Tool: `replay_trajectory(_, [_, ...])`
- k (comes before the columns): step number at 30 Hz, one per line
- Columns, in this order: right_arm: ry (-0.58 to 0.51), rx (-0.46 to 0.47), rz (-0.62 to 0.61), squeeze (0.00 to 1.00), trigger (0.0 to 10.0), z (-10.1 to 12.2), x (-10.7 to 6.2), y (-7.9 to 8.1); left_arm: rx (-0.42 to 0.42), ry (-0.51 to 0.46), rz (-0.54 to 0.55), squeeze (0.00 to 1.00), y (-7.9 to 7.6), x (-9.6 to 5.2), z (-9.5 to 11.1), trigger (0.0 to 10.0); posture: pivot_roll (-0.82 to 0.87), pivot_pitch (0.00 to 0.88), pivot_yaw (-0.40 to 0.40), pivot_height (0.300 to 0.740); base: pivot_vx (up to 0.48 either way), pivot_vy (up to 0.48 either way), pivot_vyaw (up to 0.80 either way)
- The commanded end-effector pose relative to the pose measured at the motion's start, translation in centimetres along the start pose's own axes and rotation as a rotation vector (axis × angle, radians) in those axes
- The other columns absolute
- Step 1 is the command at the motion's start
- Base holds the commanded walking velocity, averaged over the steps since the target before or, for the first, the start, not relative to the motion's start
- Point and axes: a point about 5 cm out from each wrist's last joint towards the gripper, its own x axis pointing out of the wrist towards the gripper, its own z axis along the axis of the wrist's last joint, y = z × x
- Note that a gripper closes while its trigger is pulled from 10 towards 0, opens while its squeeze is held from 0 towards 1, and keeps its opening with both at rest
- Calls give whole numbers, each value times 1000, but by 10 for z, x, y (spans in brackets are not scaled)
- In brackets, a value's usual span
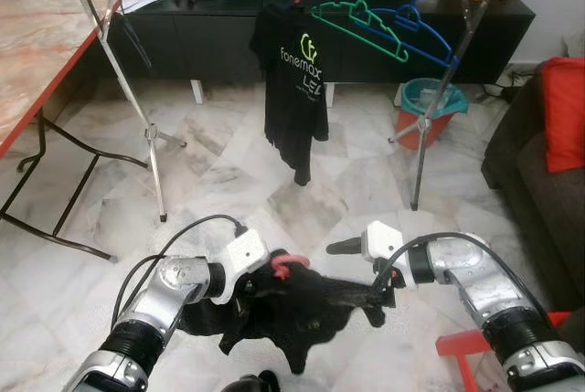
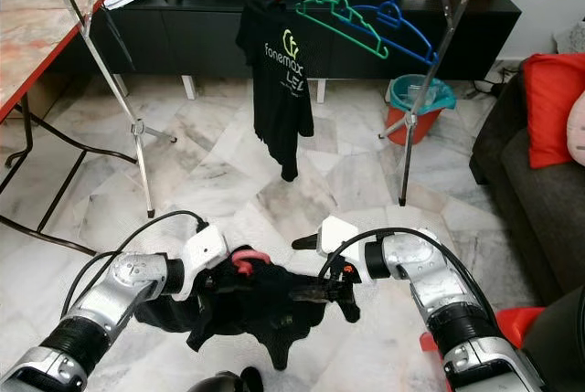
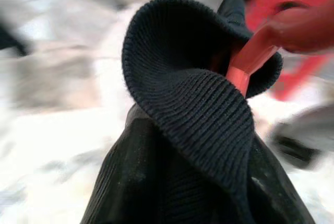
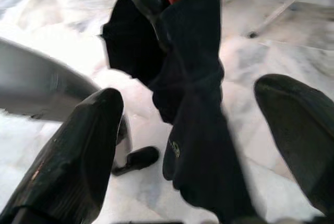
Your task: Hang hanger
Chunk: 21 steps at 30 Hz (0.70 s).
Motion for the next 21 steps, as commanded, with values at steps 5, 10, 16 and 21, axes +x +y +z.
replay_trajectory(5, [-20,97,-304,0,10000,-12,0,-13,-92,27,403,0,30,-14,-16,8784,63,92,22,736,0,0,0])
replay_trajectory(10, [-95,485,-845,0,10000,-53,1,-5,-300,64,781,0,42,-53,-60,10000,58,90,20,736,0,0,0])
replay_trajectory(16, [-33,664,-1062,0,10000,-87,-2,17,-354,40,903,0,41,-70,-73,10000,65,86,10,736,0,0,0])
replay_trajectory(21, [-21,836,-1165,0,10000,-104,1,32,-448,3,954,0,36,-75,-81,10000,61,84,8,736,0,0,0])
